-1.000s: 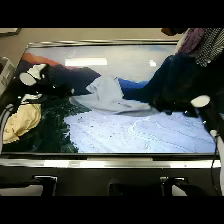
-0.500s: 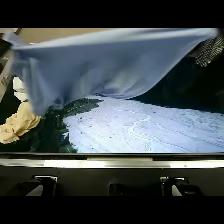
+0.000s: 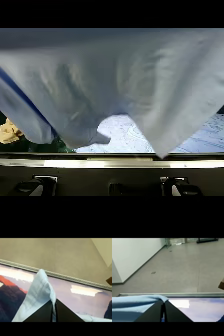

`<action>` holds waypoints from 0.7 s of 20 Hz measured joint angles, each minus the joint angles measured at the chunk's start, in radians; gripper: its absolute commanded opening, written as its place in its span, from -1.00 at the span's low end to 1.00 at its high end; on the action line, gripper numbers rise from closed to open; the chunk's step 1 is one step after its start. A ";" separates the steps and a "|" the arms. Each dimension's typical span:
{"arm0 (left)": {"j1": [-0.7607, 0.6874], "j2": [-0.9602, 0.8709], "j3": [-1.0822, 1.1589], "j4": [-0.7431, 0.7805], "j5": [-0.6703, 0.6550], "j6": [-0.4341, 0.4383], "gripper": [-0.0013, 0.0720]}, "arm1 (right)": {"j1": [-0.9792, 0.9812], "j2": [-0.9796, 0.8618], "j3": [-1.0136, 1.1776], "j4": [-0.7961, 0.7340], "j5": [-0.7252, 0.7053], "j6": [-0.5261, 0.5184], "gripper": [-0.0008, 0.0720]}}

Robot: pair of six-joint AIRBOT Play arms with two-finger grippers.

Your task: Fold the clothes and pants, and hang the long-sleeved shirts on hangers.

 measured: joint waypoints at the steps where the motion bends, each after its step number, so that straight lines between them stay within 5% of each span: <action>1: 0.000 -0.029 0.001 0.004 0.006 0.004 -0.91 | 0.000 -0.024 0.002 -0.003 0.010 0.015 -0.87; 8: -0.065 -0.436 0.001 0.023 0.080 0.116 -0.91 | 0.000 -0.404 -0.022 -0.023 0.235 0.078 -0.87; 14: -0.149 -0.839 0.001 0.010 0.188 0.151 -0.91 | -0.001 -0.834 -0.084 -0.001 0.139 0.085 -0.87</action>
